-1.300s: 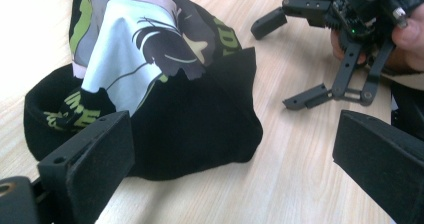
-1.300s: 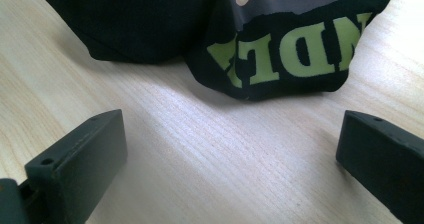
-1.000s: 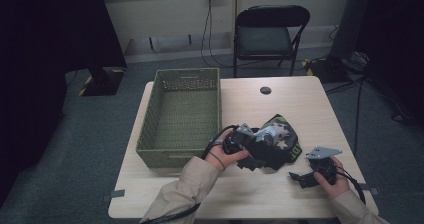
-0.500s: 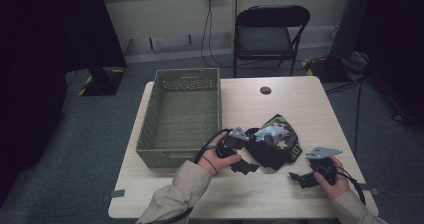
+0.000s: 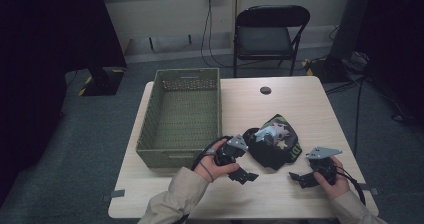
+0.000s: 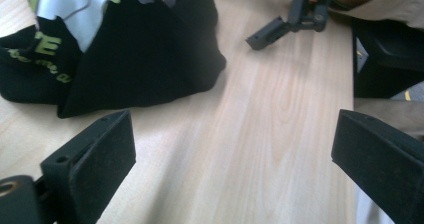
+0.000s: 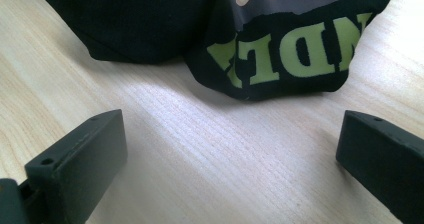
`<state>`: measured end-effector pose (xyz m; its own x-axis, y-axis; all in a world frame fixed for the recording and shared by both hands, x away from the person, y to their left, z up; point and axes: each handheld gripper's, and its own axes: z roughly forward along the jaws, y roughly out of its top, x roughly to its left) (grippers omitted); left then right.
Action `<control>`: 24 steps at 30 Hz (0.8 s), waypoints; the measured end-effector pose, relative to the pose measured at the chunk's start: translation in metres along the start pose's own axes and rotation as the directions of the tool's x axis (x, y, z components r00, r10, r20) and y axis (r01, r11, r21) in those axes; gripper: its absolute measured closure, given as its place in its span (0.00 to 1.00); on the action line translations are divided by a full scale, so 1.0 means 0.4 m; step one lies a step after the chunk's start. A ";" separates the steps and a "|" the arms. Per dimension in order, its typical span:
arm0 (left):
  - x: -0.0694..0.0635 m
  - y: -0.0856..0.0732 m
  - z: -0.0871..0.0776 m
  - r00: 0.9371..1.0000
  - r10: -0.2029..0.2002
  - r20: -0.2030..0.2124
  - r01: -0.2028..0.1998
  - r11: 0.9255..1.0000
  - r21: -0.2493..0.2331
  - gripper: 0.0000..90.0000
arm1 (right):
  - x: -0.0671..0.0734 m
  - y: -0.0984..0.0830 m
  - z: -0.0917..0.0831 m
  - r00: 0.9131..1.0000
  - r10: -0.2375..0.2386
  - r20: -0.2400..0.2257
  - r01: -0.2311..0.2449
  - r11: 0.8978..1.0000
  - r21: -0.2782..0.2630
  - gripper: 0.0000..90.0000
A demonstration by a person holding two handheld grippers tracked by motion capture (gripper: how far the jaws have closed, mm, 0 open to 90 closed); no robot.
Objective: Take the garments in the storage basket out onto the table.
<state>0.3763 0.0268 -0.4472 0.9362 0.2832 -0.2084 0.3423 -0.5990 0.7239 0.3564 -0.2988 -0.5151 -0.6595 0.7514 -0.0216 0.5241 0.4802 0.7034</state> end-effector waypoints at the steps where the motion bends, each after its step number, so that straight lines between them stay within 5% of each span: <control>1: -0.002 -0.003 -0.001 1.000 0.002 0.002 -0.002 1.000 0.002 0.04 | 0.000 0.000 0.000 1.000 0.001 0.000 -0.001 1.000 0.000 0.00; 14: -0.030 -0.044 -0.013 0.999 0.025 0.040 -0.024 1.000 -0.018 0.04 | 0.000 0.000 0.000 1.000 0.001 0.000 -0.001 1.000 0.000 0.00; 24: -0.038 -0.083 -0.013 1.000 0.014 0.026 -0.014 1.000 -0.003 0.04 | 0.000 0.000 0.000 1.000 0.001 0.000 -0.001 1.000 -0.001 0.00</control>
<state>0.3502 0.0466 -0.4646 0.9425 0.2553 -0.2156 0.3293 -0.6003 0.7288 0.3564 -0.2987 -0.5151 -0.6589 0.7519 -0.0207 0.5246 0.4791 0.7038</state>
